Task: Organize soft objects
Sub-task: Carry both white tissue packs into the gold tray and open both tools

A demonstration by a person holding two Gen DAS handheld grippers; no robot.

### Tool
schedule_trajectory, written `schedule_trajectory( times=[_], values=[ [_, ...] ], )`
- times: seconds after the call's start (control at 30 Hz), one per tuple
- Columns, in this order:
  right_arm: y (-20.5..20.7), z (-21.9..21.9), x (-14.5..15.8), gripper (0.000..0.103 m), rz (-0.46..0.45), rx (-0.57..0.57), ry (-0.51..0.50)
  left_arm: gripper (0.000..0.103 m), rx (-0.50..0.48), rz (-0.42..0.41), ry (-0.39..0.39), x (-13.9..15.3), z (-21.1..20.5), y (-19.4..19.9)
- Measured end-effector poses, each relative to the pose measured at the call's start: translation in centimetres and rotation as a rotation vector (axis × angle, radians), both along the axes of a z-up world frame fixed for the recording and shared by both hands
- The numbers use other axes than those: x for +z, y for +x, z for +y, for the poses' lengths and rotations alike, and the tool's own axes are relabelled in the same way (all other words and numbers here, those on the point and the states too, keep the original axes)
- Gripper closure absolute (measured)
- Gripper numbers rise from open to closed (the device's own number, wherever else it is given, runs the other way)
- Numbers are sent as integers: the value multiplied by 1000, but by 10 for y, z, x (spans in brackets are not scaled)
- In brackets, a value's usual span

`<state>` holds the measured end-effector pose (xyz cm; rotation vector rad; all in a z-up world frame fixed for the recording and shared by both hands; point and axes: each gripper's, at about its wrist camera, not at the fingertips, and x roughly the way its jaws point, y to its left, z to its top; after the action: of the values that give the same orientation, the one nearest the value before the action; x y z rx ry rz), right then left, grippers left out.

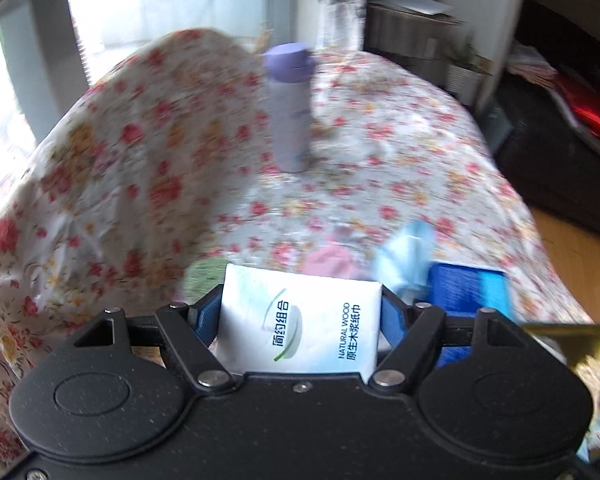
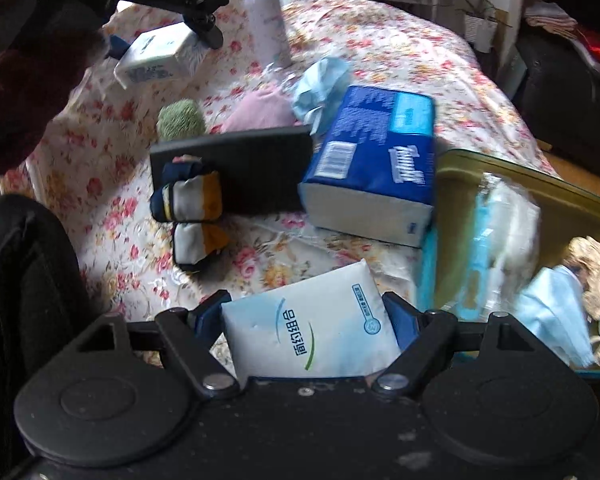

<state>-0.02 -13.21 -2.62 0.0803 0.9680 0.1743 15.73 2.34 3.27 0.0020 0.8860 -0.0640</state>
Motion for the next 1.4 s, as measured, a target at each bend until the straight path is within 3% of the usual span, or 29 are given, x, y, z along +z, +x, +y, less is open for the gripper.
schedule_trajectory(
  times=[0.43,0.87,1.4],
  values=[
    [-34,-94,19,22,-39,-270,50,32,-281,-8,-24,21,-102,-64],
    [-40,-204,19,22,-21,-574,82,32,-403,56,-5,3,-163,-93],
    [24,-255,45,21,-83,-624,88,32,-437,124,19,-22,-202,-87]
  ],
)
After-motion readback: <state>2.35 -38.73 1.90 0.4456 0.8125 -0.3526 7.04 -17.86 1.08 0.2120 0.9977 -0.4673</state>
